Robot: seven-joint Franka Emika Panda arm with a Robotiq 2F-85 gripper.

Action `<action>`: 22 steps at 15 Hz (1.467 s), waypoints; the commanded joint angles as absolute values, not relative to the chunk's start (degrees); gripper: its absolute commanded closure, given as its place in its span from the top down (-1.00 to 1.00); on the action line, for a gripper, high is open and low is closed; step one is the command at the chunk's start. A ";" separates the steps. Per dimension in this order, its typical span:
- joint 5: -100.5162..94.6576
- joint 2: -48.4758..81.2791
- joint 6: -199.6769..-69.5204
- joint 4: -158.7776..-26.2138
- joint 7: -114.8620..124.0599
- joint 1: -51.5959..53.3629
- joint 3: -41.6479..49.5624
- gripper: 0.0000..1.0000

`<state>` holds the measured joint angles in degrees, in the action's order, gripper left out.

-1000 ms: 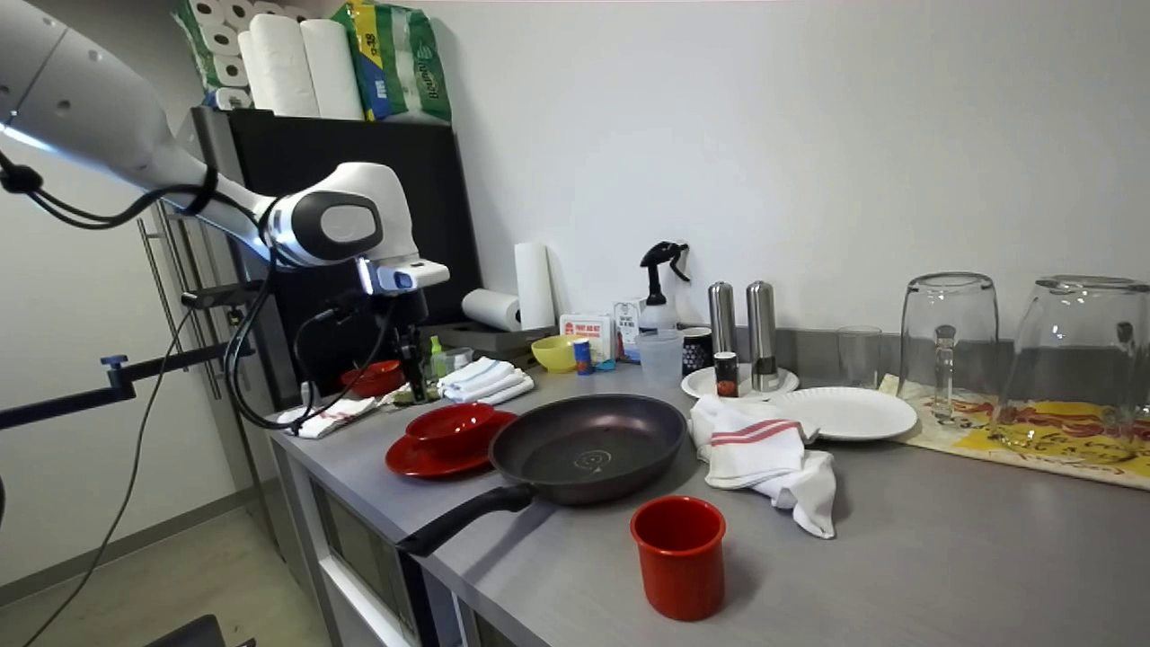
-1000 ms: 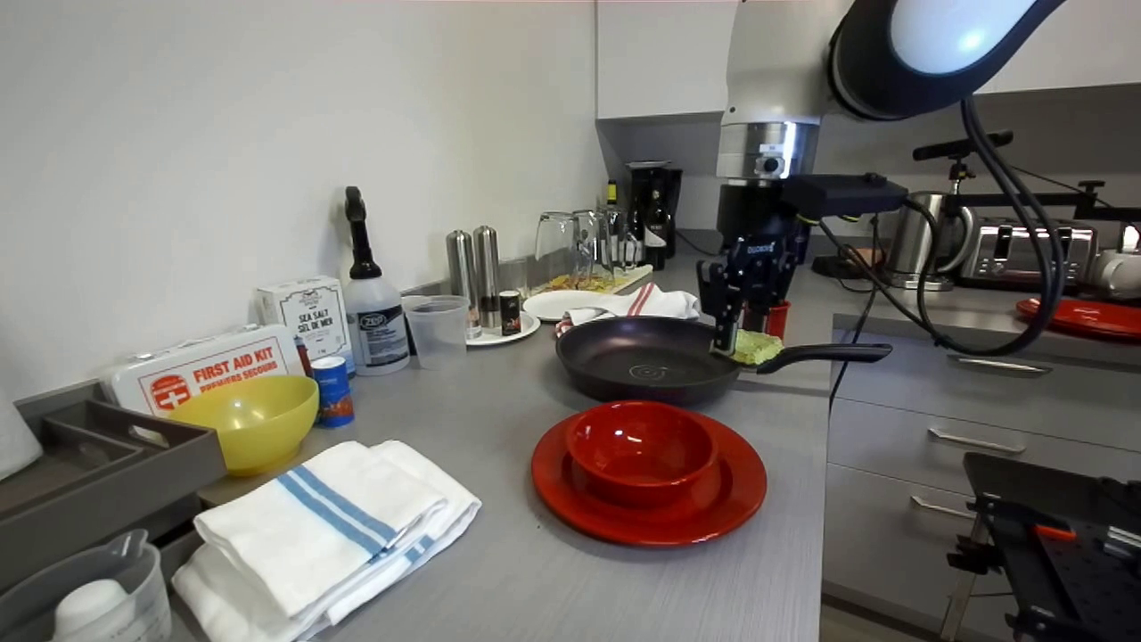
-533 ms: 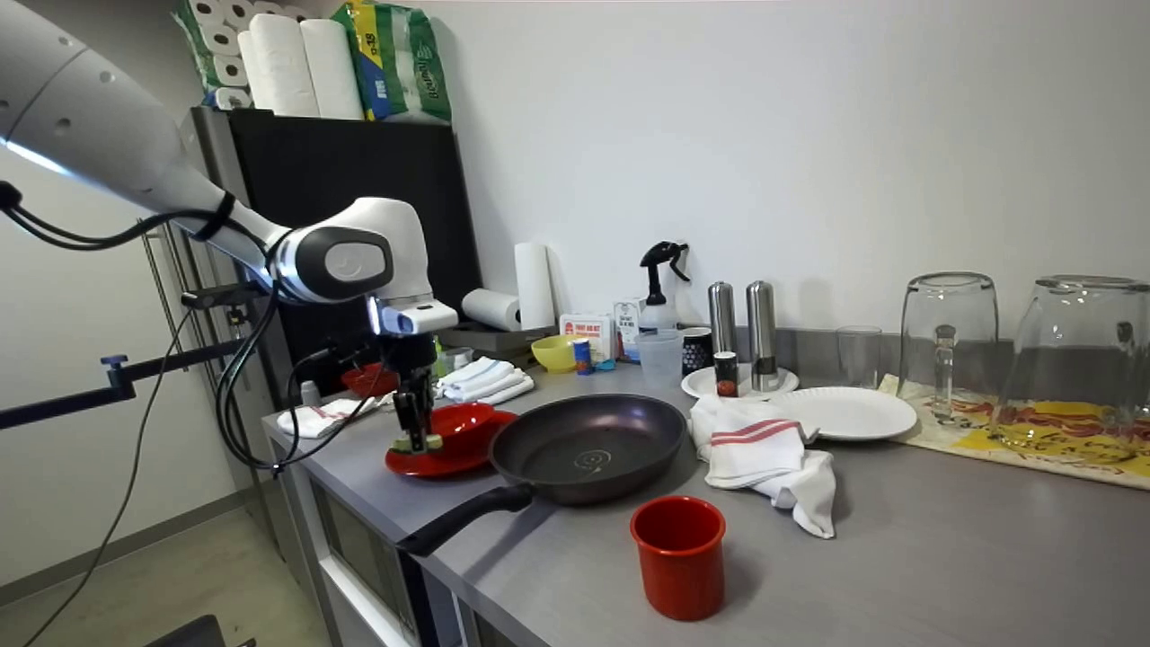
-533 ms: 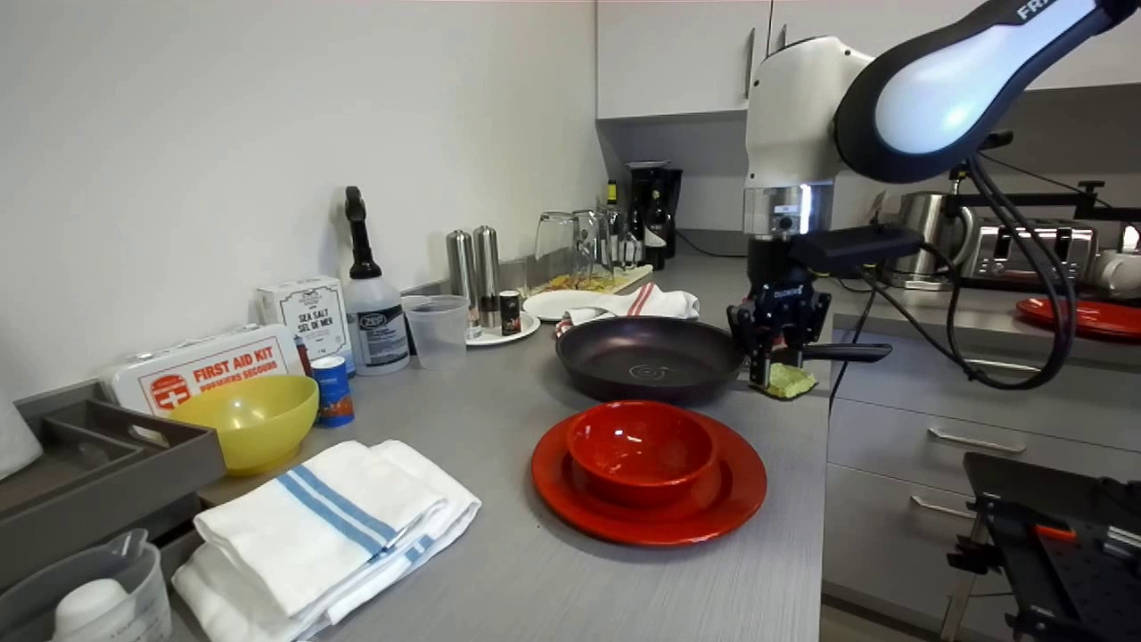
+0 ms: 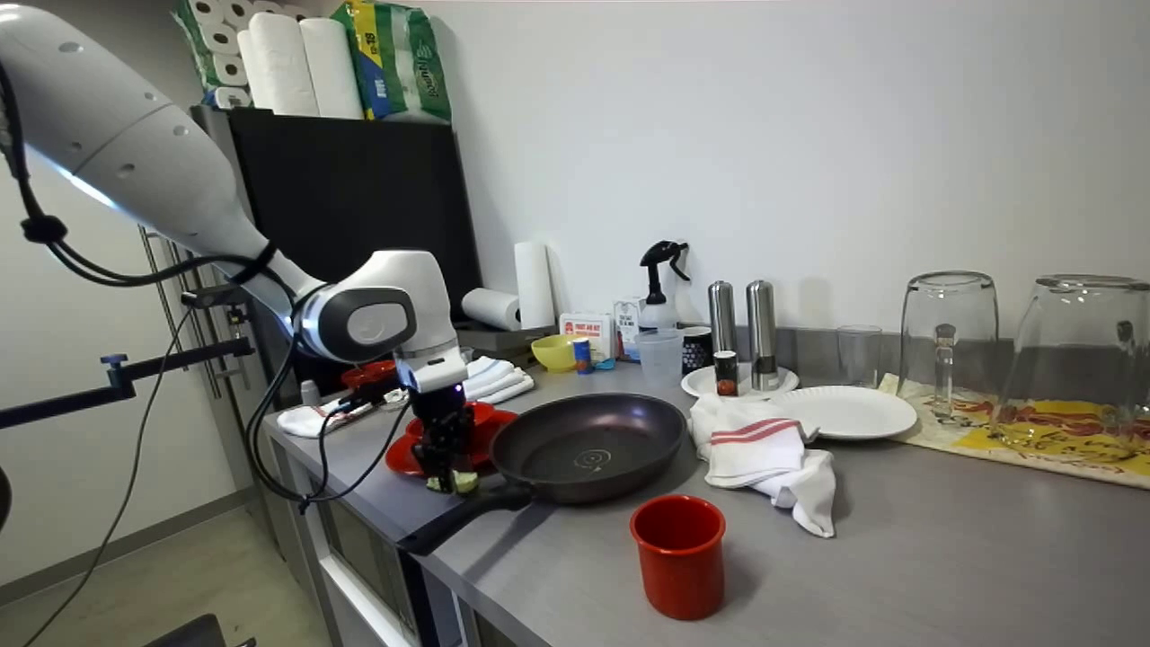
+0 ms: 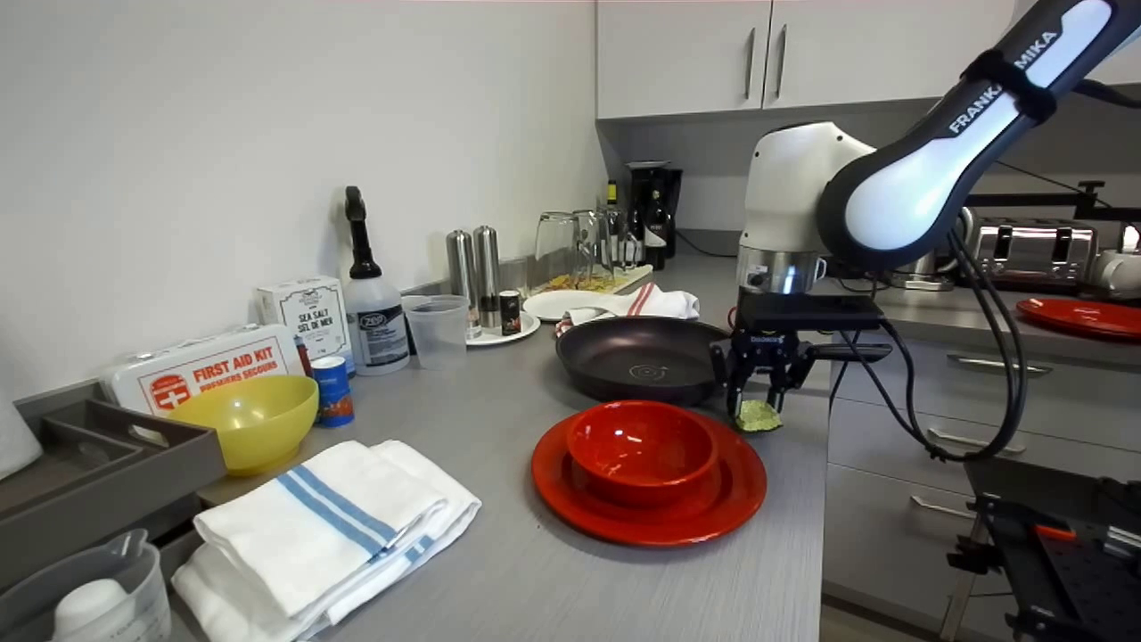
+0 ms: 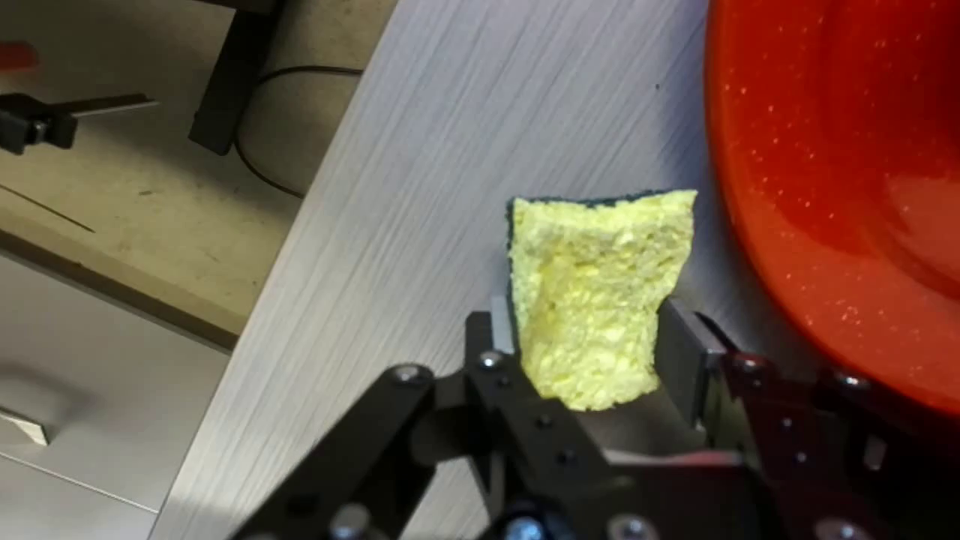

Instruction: Use the sponge to wipe the red bowl

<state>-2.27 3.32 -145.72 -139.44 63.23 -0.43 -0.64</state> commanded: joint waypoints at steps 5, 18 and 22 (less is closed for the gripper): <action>-5.56 5.59 -148.97 -140.22 77.67 0.81 1.78 -0.55; -7.35 -4.70 -138.17 -140.94 75.65 2.80 -1.24 1.00; -6.79 -11.89 -131.78 -140.18 64.86 3.14 -3.43 1.00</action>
